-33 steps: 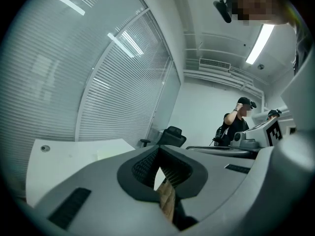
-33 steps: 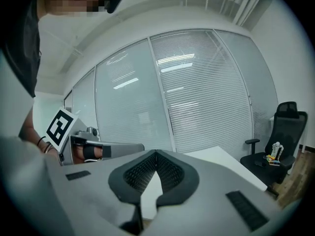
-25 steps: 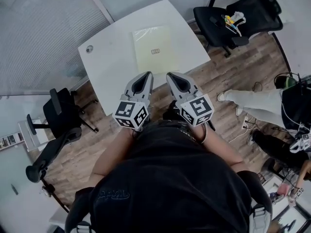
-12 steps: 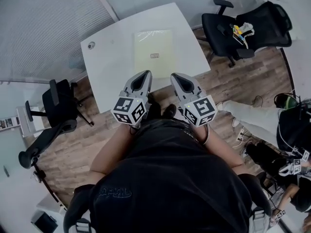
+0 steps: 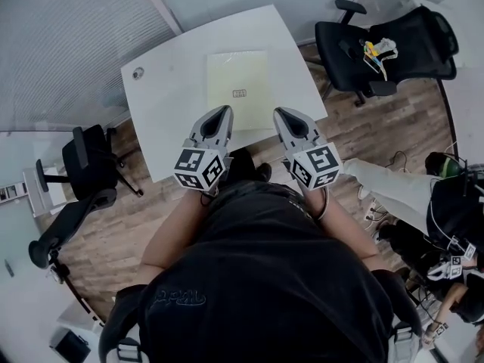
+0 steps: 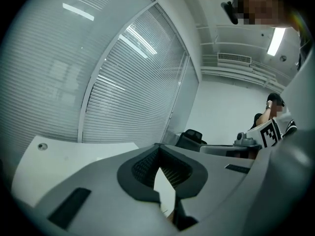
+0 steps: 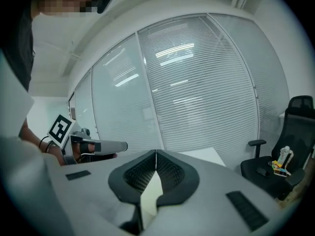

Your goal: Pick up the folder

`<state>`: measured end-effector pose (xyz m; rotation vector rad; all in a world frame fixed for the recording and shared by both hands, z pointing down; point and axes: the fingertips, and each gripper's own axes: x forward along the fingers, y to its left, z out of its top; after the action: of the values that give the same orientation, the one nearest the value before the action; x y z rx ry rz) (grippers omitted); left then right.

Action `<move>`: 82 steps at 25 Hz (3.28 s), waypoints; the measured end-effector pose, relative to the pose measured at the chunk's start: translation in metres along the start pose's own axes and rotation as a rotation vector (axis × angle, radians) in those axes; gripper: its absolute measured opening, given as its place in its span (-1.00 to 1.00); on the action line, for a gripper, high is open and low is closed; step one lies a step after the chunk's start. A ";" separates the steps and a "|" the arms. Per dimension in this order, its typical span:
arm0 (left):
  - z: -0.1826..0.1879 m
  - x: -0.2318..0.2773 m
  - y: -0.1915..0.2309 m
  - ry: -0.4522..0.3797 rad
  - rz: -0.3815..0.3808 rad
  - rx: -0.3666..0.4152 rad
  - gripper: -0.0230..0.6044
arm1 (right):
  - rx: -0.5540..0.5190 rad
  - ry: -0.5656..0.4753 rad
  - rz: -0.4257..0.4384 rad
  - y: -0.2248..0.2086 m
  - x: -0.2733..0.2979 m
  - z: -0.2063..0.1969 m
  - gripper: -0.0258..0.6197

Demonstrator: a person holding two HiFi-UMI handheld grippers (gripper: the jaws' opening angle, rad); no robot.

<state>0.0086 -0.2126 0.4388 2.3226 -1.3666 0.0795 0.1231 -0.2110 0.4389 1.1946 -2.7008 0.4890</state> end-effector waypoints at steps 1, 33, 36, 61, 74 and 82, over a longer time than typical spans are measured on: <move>0.001 0.004 0.005 0.001 0.004 0.001 -0.89 | 0.001 0.003 -0.002 -0.005 0.006 0.001 -0.85; -0.085 0.090 0.160 0.320 0.104 -0.055 -0.82 | 0.113 0.296 -0.011 -0.085 0.139 -0.107 -0.62; -0.097 0.097 0.173 0.352 0.116 -0.050 -0.70 | 0.126 0.321 -0.027 -0.095 0.144 -0.119 -0.52; -0.184 0.129 0.223 0.574 0.131 -0.202 0.22 | 0.329 0.518 -0.089 -0.135 0.179 -0.207 0.13; -0.204 0.135 0.225 0.656 0.068 -0.287 0.24 | 0.448 0.580 -0.033 -0.140 0.188 -0.230 0.15; -0.212 0.138 0.227 0.687 0.002 -0.375 0.32 | 0.539 0.614 0.022 -0.140 0.192 -0.240 0.21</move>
<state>-0.0764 -0.3344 0.7448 1.7384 -0.9317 0.5210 0.0984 -0.3478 0.7464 0.8970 -2.1046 1.3886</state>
